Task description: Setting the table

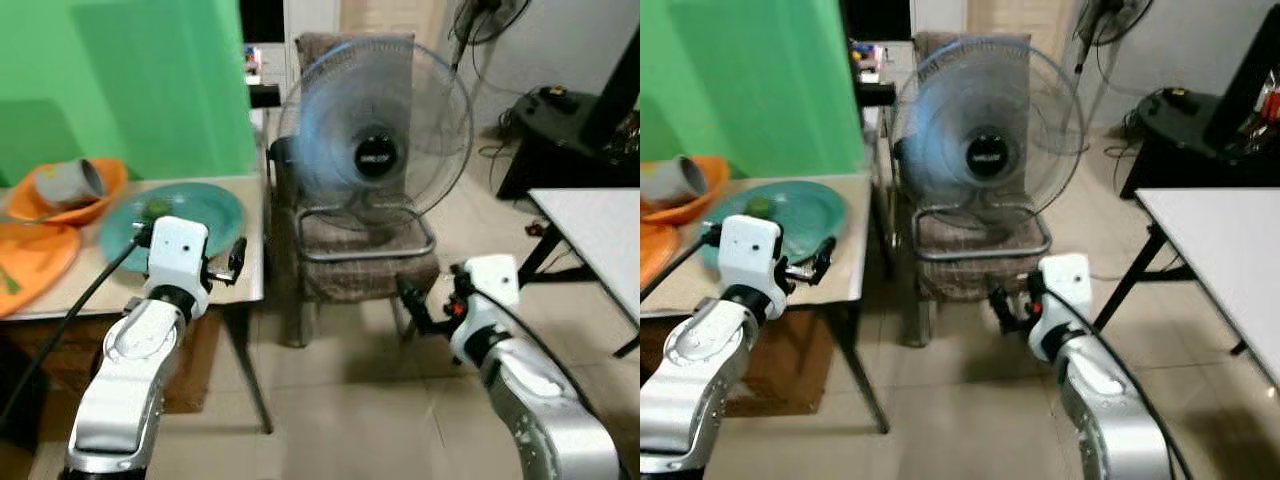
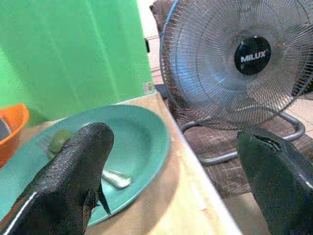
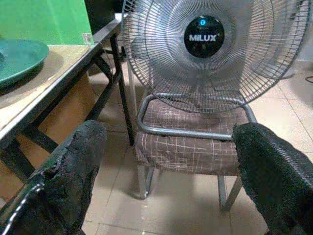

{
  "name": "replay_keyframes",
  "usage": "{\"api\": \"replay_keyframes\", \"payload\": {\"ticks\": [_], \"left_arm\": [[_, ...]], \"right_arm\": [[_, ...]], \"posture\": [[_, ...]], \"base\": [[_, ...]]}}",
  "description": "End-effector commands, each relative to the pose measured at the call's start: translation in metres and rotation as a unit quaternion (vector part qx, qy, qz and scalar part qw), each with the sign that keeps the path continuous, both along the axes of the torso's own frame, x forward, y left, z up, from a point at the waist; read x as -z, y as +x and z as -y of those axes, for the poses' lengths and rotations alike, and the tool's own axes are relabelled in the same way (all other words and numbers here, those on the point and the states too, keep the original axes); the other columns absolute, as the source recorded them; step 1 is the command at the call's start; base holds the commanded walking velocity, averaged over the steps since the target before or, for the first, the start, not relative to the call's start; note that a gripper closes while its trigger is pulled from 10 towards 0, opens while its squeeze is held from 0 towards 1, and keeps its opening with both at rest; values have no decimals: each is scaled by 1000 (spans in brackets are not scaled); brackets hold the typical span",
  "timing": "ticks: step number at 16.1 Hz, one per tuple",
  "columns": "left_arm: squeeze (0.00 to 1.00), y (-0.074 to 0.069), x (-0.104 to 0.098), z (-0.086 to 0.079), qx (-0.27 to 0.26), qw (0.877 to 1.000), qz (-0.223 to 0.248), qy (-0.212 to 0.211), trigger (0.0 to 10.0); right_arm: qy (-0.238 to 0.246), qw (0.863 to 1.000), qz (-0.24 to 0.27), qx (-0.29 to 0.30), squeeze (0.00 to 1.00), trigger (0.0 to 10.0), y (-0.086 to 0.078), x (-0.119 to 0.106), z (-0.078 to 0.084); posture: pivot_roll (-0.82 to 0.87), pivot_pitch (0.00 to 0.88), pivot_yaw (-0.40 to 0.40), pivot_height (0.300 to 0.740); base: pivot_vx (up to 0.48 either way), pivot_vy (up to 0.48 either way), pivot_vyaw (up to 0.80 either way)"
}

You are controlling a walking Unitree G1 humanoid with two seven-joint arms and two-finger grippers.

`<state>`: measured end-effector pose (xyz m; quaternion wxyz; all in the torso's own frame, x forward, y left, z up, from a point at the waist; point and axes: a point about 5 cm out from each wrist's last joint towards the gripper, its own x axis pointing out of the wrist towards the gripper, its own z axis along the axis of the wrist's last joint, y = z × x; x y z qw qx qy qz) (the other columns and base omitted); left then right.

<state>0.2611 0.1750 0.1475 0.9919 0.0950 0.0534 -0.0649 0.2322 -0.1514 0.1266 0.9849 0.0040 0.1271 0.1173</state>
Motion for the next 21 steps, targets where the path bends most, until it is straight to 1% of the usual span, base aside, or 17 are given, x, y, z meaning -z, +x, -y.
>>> {"api": "replay_keyframes", "payload": {"ticks": [1,2,3,4,5,6,9,10,13,15,16,17,18,19,20,21], "left_arm": [[0,3,-4,7,5,1000,15,-10,10000],[0,5,-2,8,2,1000,16,-15,10000],[0,5,-5,8,4,1000,18,1,10000],[0,7,-10,9,5,1000,27,-16,10000],[0,7,-9,7,-1,1000,28,-13,10000],[0,5,-6,5,-10,1000,25,-3,10000],[0,4,-8,5,-10,999,30,8,10000],[0,5,-9,4,-15,999,32,7,10000],[0,7,-8,1,-24,999,33,14,10000],[0,7,-5,3,-27,999,31,11,10000],[0,9,-8,3,-20,999,31,0,10000],[0,10,-7,2,-24,999,31,-1,10000],[0,11,-7,1,-27,999,34,5,10000],[0,9,-7,2,-25,999,33,-3,10000],[0,8,-5,5,-14,999,30,-9,10000],[0,7,-4,5,-10,1000,27,-6,10000]], "right_arm": [[5,1000,-2,3,996,10000,0,1,5],[8,1000,-3,2,988,10000,1,2,5],[2,1000,-6,11,922,10000,1,1,6],[25,1000,4,7,918,10000,5,-5,2],[15,1000,4,1,859,10000,5,-4,1],[3,1000,1,-3,855,10000,4,0,3],[0,1000,6,-6,851,10000,6,-3,2],[2,1000,8,-20,855,10000,7,-4,0],[-5,999,8,-36,847,10000,10,-4,3],[-3,999,8,-36,843,10000,9,-3,5],[5,1000,4,-23,812,10000,10,-3,4],[9,1000,4,-20,812,10000,10,-2,3],[3,1000,3,-20,812,10000,10,-1,3],[-6,1000,3,-14,824,10000,8,1,5],[-1,1000,7,-10,827,10000,7,0,7],[1,1000,7,-8,827,10000,7,1,8]], "posture": [[75,0,32,740],[73,0,34,740],[69,0,25,740],[72,0,30,740],[67,0,33,740],[68,0,34,740],[82,0,25,740],[89,0,30,740],[87,0,23,740],[87,0,30,740],[75,0,38,740],[73,0,39,740],[72,0,38,740],[71,0,43,740],[79,0,42,740],[81,0,39,740]], "base": [[0,0,0],[0,0,0],[0,0,0],[0,0,0],[0,0,0],[0,0,0],[0,0,0],[0,0,0],[0,-360,0],[0,-416,0],[0,0,0],[0,0,0],[0,0,0],[0,0,0],[0,0,0],[0,0,456]]}}
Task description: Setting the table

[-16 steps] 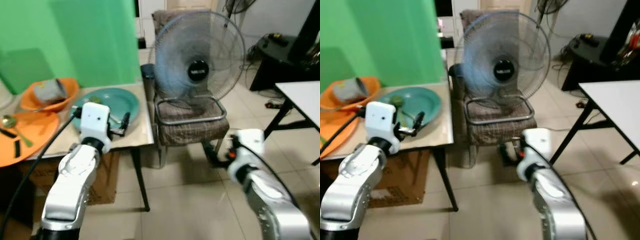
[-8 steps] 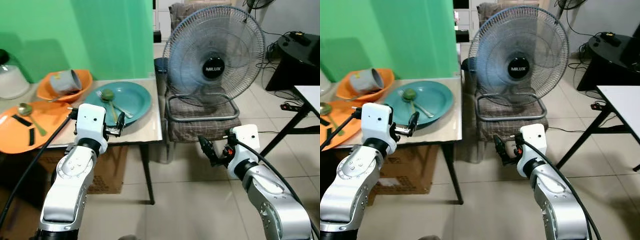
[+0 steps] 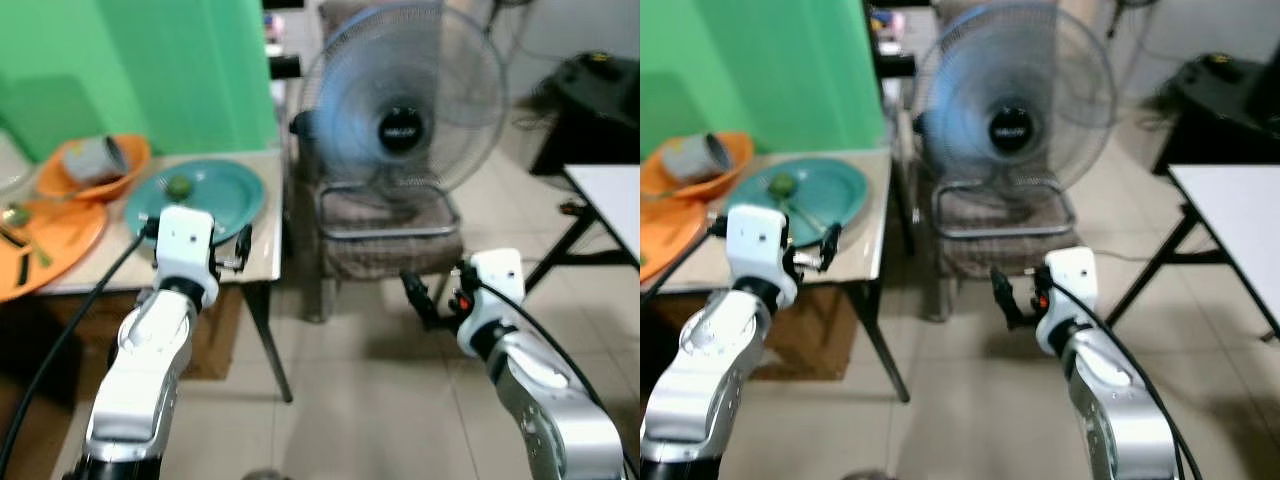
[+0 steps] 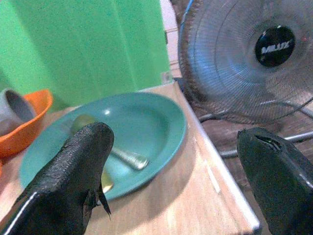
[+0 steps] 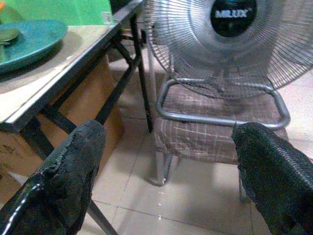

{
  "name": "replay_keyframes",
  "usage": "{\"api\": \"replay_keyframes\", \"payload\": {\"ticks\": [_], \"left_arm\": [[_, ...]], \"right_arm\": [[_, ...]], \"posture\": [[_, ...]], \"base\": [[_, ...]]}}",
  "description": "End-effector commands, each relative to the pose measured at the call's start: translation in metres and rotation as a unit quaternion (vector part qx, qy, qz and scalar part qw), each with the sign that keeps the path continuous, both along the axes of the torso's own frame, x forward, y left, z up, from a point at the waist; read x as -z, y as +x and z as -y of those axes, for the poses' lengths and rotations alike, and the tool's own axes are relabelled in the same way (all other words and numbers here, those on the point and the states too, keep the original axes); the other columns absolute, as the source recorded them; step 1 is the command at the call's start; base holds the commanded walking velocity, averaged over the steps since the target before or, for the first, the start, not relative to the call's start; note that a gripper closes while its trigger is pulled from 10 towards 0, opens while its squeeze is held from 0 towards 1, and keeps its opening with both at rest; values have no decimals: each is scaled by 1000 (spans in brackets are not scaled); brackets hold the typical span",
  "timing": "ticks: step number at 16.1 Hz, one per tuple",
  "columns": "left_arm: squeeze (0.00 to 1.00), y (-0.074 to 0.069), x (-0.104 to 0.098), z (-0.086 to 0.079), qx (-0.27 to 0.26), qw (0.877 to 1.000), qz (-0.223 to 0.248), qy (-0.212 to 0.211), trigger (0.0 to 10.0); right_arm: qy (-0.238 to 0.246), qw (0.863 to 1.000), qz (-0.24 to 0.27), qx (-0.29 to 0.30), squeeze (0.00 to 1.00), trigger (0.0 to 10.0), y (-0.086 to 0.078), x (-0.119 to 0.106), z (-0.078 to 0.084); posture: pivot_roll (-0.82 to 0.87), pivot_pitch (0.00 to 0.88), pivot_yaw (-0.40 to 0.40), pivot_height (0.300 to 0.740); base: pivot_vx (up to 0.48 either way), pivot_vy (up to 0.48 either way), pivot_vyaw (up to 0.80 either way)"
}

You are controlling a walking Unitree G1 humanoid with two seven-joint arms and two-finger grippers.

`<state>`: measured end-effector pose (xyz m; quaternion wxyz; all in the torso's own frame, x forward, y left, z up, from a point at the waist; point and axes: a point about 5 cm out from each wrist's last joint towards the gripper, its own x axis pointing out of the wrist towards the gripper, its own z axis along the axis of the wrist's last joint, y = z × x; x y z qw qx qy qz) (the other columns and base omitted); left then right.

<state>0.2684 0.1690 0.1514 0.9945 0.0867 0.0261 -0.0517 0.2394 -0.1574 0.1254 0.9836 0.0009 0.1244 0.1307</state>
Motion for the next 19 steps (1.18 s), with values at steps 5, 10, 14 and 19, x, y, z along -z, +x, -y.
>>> {"api": "replay_keyframes", "payload": {"ticks": [5,10,14,19], "left_arm": [[0,-3,-4,-5,5,1000,1,6,10000],[0,4,-7,-6,18,999,4,26,10000],[0,-4,-2,0,35,999,-8,24,10000],[0,-12,4,3,56,998,-23,31,10000]], "right_arm": [[4,999,14,-36,831,10000,8,-4,-10],[5,1000,18,-18,675,10000,17,-2,-12],[2,999,13,-35,0,10000,13,0,-14],[5,999,29,-39,0,10000,20,-5,-16]], "posture": [[110,0,26,740],[112,0,30,740],[117,0,21,740],[133,0,10,740]], "base": [[230,0,800],[325,0,480],[323,0,0],[314,0,480]]}}
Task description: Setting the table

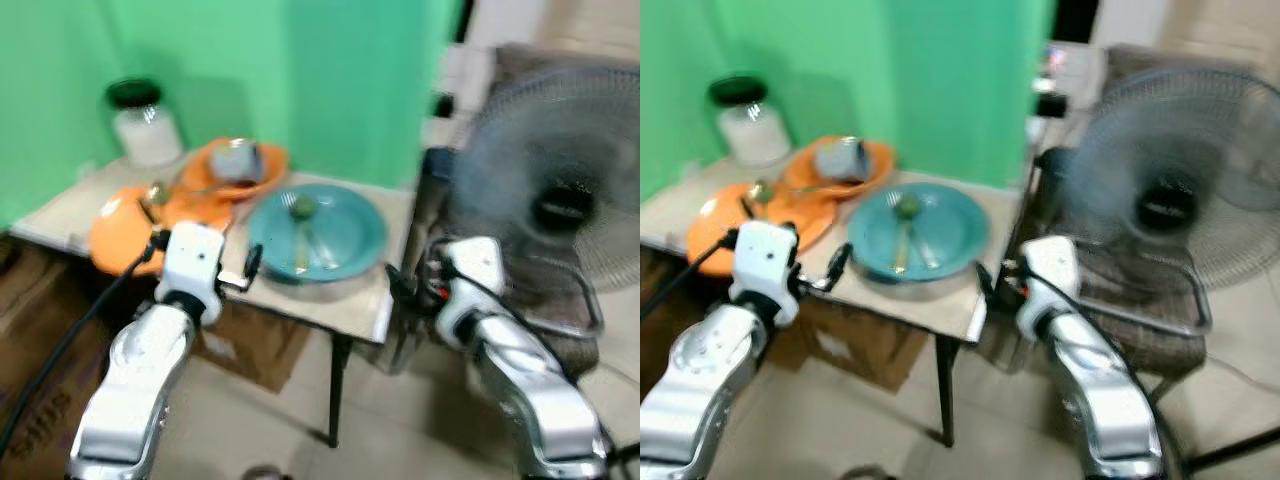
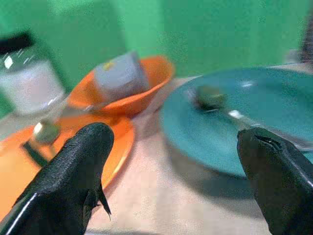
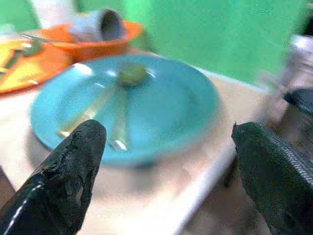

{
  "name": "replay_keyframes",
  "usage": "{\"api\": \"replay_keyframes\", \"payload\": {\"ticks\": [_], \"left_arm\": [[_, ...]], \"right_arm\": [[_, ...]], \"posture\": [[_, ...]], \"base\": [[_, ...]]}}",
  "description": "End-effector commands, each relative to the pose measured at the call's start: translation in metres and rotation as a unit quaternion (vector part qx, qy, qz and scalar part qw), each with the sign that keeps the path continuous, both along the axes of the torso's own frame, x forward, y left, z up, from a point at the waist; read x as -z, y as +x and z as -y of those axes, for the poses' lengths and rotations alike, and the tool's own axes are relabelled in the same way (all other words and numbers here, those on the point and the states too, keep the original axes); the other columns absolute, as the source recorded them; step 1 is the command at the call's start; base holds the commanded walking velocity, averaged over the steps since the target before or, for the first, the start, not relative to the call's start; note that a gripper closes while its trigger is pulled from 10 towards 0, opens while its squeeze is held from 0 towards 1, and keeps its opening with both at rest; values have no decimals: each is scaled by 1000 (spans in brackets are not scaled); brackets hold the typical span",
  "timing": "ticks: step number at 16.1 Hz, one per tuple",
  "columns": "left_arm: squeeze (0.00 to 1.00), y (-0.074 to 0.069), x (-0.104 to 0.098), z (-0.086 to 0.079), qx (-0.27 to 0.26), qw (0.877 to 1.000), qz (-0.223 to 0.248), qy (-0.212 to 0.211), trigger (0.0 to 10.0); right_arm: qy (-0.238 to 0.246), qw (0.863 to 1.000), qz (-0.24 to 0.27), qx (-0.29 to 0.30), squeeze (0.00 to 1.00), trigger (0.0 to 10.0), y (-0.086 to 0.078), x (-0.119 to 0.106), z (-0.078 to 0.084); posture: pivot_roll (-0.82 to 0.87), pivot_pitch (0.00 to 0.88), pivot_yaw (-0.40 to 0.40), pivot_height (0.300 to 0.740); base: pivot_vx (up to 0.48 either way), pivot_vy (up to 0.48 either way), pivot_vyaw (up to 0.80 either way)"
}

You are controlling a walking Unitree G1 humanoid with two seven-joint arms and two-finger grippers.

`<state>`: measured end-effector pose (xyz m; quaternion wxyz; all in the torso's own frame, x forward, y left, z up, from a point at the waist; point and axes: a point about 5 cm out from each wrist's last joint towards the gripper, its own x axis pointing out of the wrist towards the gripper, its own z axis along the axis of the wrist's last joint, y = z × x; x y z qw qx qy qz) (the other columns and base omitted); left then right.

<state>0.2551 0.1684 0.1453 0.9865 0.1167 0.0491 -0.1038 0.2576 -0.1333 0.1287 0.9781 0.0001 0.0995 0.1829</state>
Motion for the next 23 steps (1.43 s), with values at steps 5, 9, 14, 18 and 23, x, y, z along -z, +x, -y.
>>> {"api": "replay_keyframes", "payload": {"ticks": [5,9,14,18,23], "left_arm": [[0,-2,-3,8,23,1000,0,5,10000],[0,-6,-3,7,33,999,-1,9,10000],[0,-13,-2,2,59,998,-14,24,10000],[0,-14,-1,-1,88,995,-27,29,10000],[0,-14,0,2,89,995,-20,42,10000]], "right_arm": [[0,1000,13,-7,0,10000,5,-5,7],[1,999,17,-38,0,10000,7,-9,2],[-10,998,12,-53,0,10000,15,-12,-8],[-2,999,-10,-44,0,10000,30,-16,-15],[2,999,-14,-32,0,10000,31,-15,-15]], "posture": [[132,0,13,740],[149,0,4,740],[163,0,-5,740],[160,0,2,740],[156,0,9,740]], "base": [[220,0,160],[0,0,0],[0,0,0],[0,0,0],[0,0,0]]}}
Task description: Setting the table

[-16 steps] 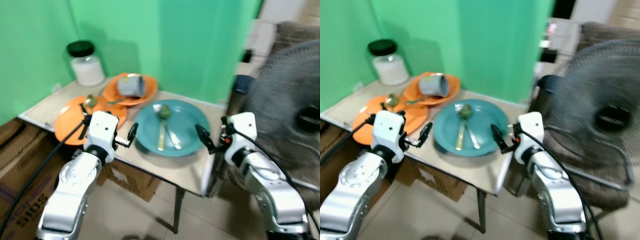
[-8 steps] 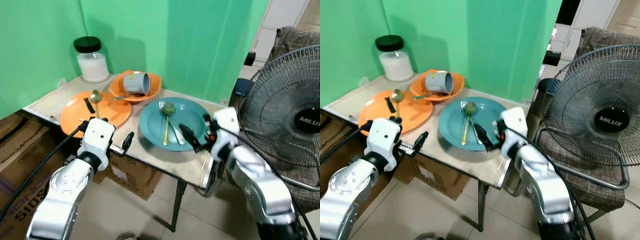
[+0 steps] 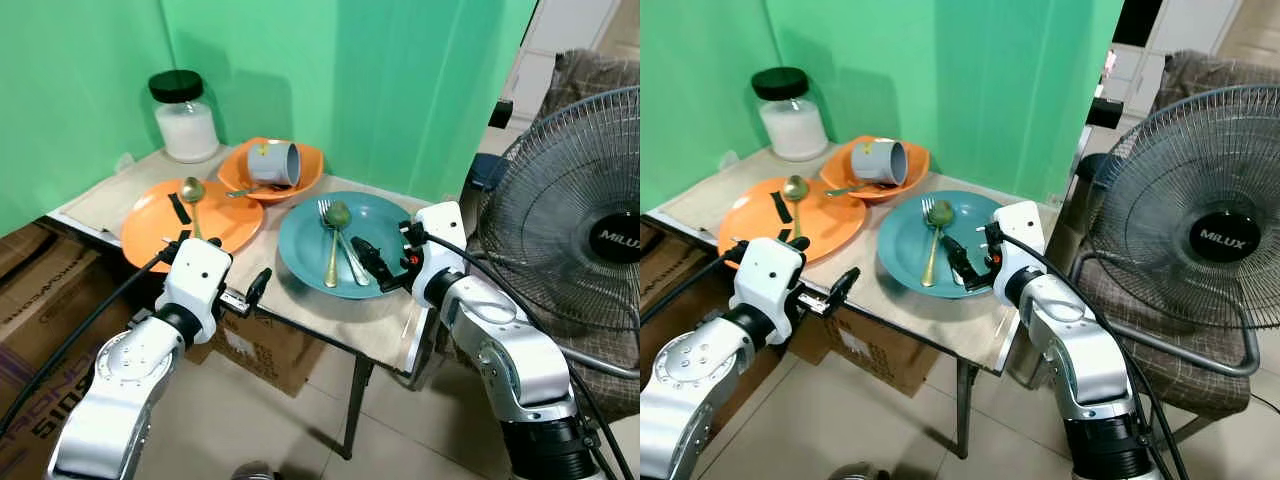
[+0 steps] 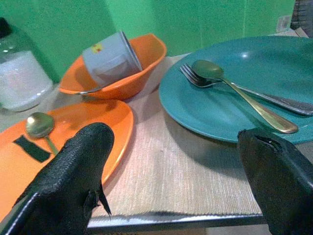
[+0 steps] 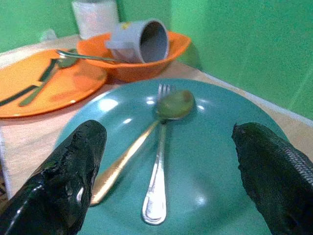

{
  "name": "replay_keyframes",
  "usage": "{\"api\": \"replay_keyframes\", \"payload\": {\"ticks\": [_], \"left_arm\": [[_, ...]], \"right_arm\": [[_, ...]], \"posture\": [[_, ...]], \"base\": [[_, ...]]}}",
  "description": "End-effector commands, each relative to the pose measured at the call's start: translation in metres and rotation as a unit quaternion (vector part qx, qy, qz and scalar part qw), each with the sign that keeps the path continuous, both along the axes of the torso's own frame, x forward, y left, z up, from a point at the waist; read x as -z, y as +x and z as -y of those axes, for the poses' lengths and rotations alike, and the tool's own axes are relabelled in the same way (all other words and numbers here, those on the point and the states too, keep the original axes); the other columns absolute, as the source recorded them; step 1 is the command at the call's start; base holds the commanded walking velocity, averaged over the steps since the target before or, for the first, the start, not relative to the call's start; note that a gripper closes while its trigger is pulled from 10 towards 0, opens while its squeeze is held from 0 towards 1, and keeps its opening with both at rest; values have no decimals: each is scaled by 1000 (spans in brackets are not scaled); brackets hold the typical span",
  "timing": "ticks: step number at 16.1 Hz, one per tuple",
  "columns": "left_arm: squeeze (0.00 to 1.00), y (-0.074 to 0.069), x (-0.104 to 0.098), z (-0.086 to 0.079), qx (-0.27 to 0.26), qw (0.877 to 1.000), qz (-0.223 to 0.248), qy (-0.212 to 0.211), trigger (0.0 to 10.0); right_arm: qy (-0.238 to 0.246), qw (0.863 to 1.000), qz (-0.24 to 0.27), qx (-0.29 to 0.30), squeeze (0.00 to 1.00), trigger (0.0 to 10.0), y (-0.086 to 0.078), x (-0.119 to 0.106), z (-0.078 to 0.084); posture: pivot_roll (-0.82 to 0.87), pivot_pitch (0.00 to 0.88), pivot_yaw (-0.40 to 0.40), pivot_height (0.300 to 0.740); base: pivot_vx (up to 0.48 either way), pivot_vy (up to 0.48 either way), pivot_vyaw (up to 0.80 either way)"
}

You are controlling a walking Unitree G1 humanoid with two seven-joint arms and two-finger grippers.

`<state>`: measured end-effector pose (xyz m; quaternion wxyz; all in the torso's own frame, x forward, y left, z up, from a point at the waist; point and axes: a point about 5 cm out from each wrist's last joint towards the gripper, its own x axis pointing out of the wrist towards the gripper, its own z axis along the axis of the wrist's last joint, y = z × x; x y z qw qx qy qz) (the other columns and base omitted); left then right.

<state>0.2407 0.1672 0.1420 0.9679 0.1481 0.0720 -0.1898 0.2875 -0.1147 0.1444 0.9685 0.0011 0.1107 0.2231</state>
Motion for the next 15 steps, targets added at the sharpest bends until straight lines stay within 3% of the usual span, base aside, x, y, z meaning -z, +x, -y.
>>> {"api": "replay_keyframes", "payload": {"ticks": [1,4,7,9,15], "left_arm": [[0,1,-4,2,2,1000,13,7,10000],[0,1,-2,8,19,1000,6,4,10000],[0,2,0,9,23,1000,3,6,10000],[0,3,0,12,37,999,0,6,10000],[0,-6,2,30,132,990,-35,-25,10000]], "right_arm": [[-7,1000,-4,25,0,10000,2,3,7],[26,995,-32,93,0,10000,10,3,24],[57,988,-74,124,0,10000,18,7,39],[67,982,-132,118,0,10000,24,18,42],[140,960,-206,129,0,10000,41,18,41]], "posture": [[154,0,11,740],[147,0,18,740],[134,0,26,740],[131,0,29,740],[136,0,23,740]], "base": [[0,0,0],[0,0,0],[0,0,0],[0,0,0],[0,0,0]]}}
